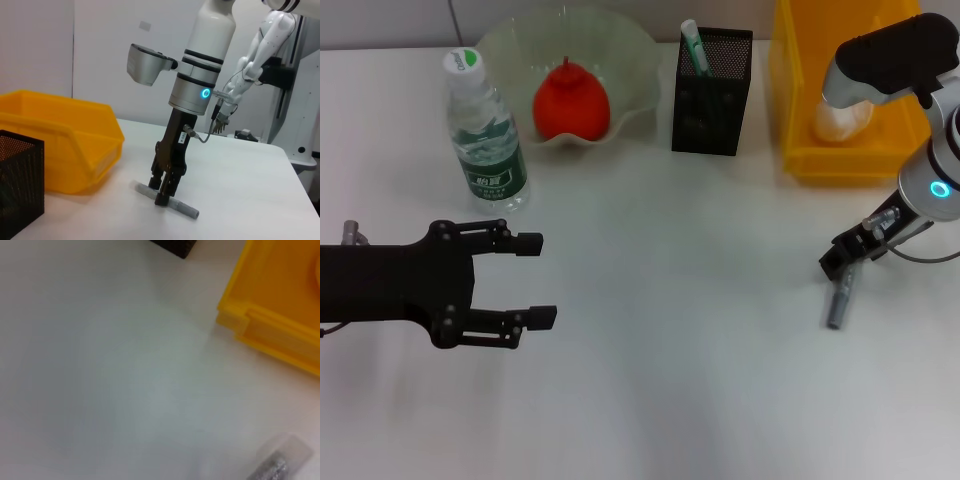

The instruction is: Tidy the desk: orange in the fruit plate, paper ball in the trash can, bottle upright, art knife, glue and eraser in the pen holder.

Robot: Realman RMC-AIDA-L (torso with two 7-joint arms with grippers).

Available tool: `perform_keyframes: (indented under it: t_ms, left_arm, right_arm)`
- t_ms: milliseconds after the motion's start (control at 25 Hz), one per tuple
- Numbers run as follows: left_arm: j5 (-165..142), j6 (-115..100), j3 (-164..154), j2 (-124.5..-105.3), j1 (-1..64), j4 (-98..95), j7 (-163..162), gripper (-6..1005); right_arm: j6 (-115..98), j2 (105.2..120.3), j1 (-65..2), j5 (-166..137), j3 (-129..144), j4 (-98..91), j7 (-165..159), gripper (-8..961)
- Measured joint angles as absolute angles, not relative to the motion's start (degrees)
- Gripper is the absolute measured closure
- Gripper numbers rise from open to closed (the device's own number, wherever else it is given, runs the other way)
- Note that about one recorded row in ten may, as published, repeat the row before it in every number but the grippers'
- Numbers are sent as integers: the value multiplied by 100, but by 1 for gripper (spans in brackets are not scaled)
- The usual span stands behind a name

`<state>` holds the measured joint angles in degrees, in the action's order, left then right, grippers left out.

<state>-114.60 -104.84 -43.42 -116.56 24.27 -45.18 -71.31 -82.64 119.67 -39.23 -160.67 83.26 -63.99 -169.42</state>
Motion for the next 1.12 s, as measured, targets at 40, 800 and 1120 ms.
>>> perform_keyframes:
  t_ms: [40,800,1120]
  left_arm:
    - [-11460,-10484,-4342,-11656,2427,-4517,-7131,183]
    - [-11439,-10618,-4288,-11681,2379,-4521,-7124,183]
    - [-11434,-10617,-4289,-11687,2382,-4540,-7134,184]
  right_arm:
    - [-8266,11966,-3923,-16067,8323,-6398,-16942,261]
    - [-8350,11956,-3923,-16035,8323,-6286,-16936,711]
    - [-8359,11953,-3928,-16025,8323,-6338,-16902,759]
